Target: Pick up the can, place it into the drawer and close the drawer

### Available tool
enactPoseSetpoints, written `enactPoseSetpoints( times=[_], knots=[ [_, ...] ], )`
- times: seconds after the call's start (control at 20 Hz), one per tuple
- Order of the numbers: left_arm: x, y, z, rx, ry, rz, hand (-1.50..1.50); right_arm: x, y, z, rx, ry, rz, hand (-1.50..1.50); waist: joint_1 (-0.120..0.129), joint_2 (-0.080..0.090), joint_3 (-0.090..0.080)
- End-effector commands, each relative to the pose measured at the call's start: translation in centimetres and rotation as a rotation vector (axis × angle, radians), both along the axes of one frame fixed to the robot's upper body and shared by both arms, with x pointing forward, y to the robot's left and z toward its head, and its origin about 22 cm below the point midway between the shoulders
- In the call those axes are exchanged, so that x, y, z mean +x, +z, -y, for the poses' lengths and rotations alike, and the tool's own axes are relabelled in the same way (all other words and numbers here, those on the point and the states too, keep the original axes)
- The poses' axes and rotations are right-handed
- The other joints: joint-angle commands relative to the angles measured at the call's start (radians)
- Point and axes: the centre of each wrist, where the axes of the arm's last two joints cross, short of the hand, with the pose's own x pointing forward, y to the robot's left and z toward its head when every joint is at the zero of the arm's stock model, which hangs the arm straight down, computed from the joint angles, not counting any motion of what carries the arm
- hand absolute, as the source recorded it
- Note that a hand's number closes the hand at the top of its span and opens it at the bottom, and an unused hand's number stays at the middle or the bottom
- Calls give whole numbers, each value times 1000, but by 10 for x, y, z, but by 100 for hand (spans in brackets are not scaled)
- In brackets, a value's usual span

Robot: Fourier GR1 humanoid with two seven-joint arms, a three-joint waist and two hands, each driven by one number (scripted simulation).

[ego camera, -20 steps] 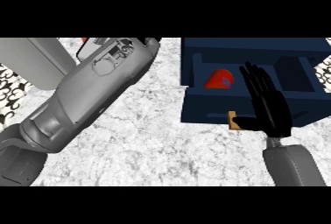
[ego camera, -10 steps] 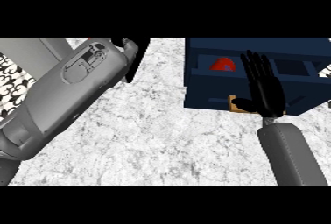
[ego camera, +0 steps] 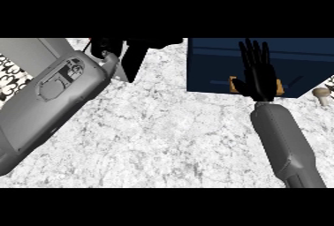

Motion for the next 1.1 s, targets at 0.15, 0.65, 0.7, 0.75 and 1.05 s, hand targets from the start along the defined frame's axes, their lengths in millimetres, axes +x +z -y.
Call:
enactPoseSetpoints(
  times=[0.15,0.65,0.7,0.75,1.05],
  knots=[
    [-17,-16,-20,16,-4,-4,-150,25,4,-13,-10,-27,0,-150,18,23,11],
    [-36,-27,-31,13,-25,6,-150,60,57,-29,-5,-58,24,-150,40,34,11],
    [-34,-40,-40,14,-18,-25,-150,55,46,-19,4,-43,30,-150,22,35,11],
    [-36,-36,-29,18,-13,-2,-150,59,54,-29,2,-45,43,-150,30,37,11],
    [-41,-25,-40,15,-27,4,-150,64,61,-30,33,-42,39,-150,33,36,12]
  ],
)
